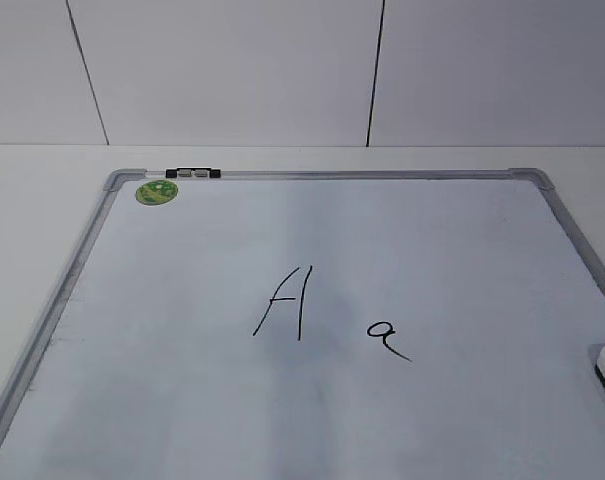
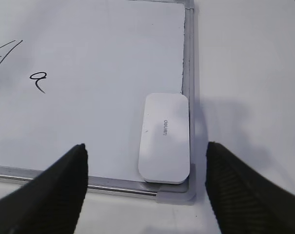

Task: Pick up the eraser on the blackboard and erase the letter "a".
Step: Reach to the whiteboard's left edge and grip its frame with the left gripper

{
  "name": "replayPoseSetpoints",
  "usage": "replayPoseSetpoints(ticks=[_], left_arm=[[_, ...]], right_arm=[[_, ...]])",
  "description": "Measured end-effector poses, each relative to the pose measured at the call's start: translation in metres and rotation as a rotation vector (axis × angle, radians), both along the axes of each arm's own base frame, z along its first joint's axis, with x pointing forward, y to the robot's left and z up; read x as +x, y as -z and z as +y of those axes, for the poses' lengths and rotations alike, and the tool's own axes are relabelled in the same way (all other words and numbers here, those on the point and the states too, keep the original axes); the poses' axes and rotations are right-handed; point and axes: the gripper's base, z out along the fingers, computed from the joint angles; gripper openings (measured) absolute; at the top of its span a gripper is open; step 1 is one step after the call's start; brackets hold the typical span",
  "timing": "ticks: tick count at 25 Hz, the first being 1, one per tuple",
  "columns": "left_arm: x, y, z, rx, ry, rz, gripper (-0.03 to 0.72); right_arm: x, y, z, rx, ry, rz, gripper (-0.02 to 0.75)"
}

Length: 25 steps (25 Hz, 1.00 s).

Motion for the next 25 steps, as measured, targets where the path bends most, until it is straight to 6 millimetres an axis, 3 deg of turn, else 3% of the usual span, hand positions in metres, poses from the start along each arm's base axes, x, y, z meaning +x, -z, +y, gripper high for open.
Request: replayPoseSetpoints(ticks=[14, 20, 25], left_arm=[[0.000, -0.001, 0.000, 0.000, 0.000, -0.008, 0.559], [0.002, -0.022, 0.000, -0.006, -0.006, -0.107, 0.560], [0.027, -0.039, 0.000, -0.007, -0.010, -0.061, 0.559]], right_arm=[[0.000, 0.000, -0.001, -0.005, 0.003, 0.000, 0.573], [0.000, 0.000, -0.001, -0.005, 0.003, 0.000, 0.574], [0.000, 0.000, -0.001, -0.005, 0.003, 0.000, 0.573]])
